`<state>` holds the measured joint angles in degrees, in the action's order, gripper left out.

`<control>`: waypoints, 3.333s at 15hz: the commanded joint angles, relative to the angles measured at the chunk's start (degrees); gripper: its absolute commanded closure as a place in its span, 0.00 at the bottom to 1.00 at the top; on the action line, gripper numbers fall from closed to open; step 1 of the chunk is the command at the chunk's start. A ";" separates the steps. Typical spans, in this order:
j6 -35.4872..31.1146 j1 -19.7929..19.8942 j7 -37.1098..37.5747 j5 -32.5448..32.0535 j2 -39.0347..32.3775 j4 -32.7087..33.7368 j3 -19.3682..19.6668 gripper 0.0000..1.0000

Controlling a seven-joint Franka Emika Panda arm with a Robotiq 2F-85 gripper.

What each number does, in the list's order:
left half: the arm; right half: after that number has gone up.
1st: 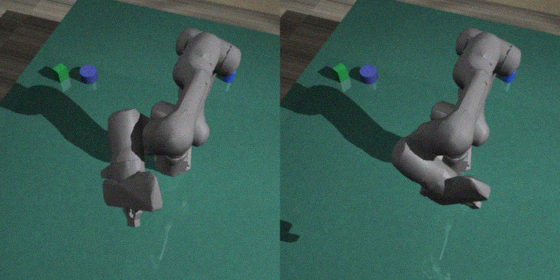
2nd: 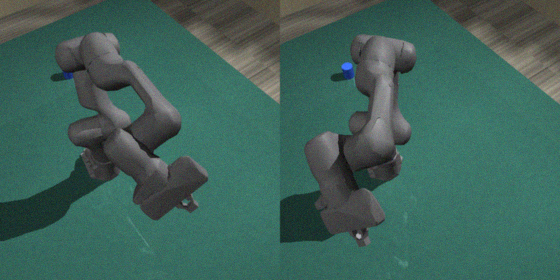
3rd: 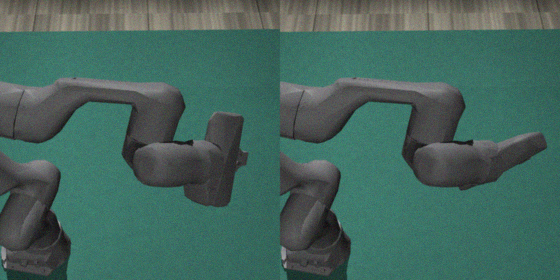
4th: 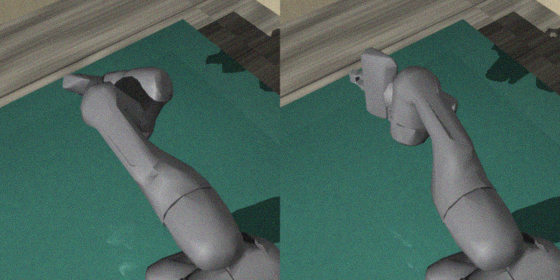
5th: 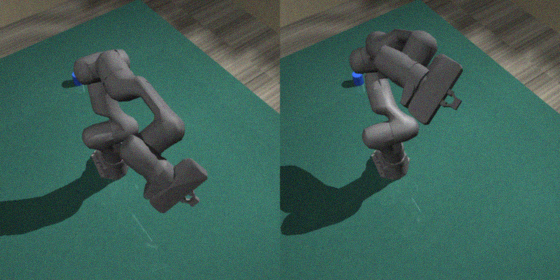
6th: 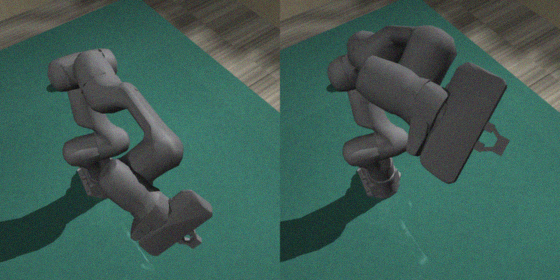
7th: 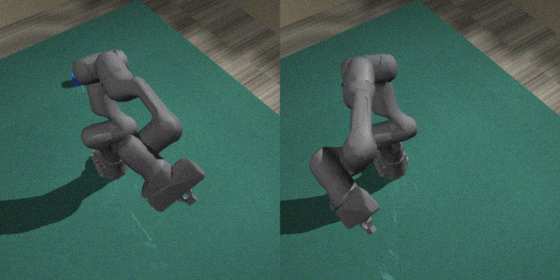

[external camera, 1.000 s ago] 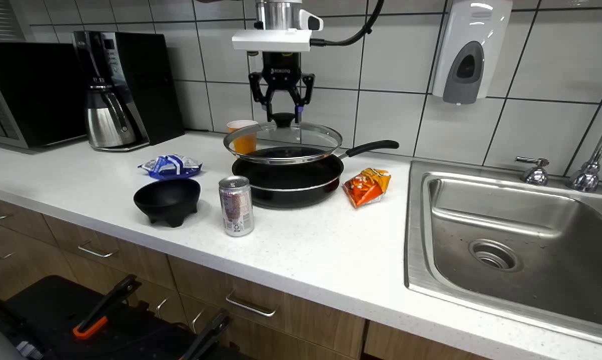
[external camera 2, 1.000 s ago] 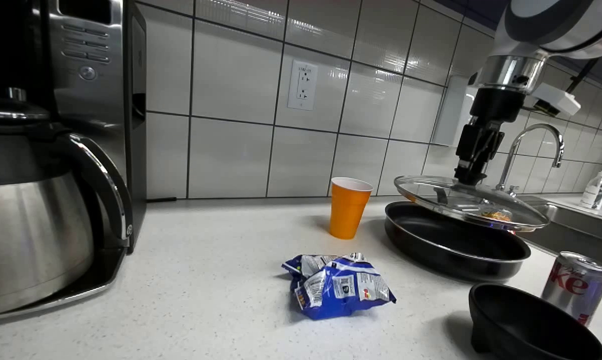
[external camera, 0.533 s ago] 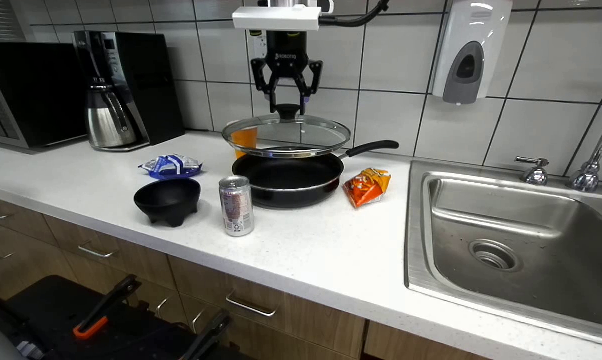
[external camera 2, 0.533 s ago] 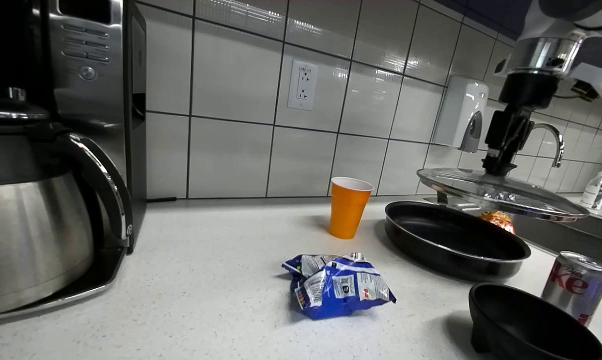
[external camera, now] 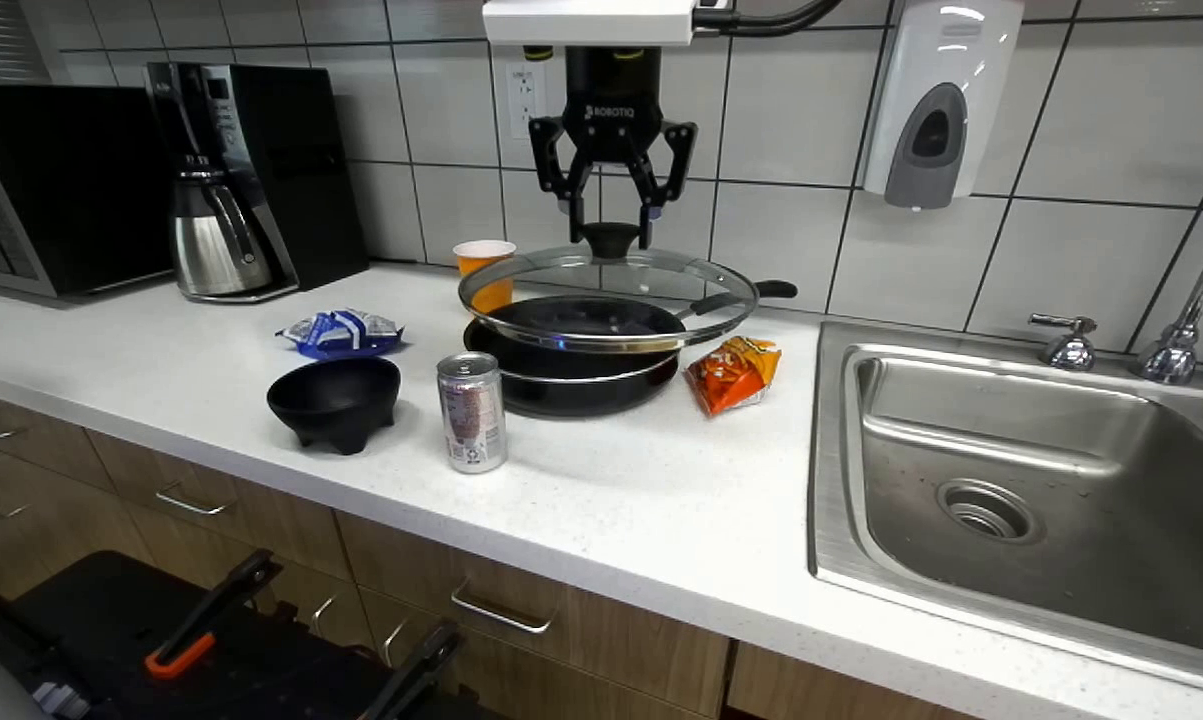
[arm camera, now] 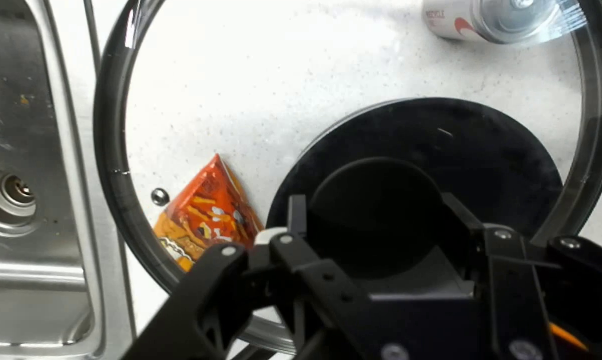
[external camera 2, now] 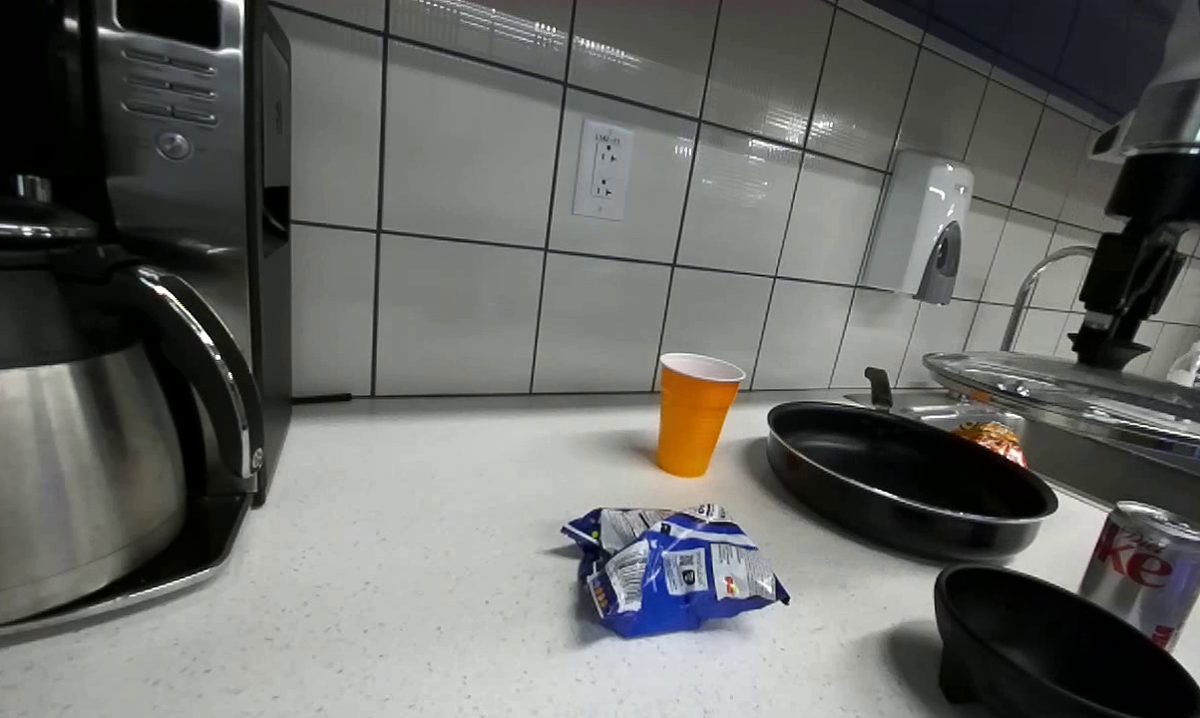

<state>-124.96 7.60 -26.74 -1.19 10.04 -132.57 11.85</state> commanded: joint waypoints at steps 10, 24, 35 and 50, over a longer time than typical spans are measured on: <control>-0.51 5.54 4.12 -8.49 4.05 -7.31 4.28 0.61; -9.38 6.89 5.79 -7.43 -7.75 -5.25 5.70 0.61; -7.76 7.27 6.53 -9.14 -3.28 -5.48 5.32 0.61; -3.16 8.84 7.01 -8.67 -0.79 -7.48 7.26 0.61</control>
<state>-131.19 15.27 -20.44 -9.57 7.30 -140.67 19.07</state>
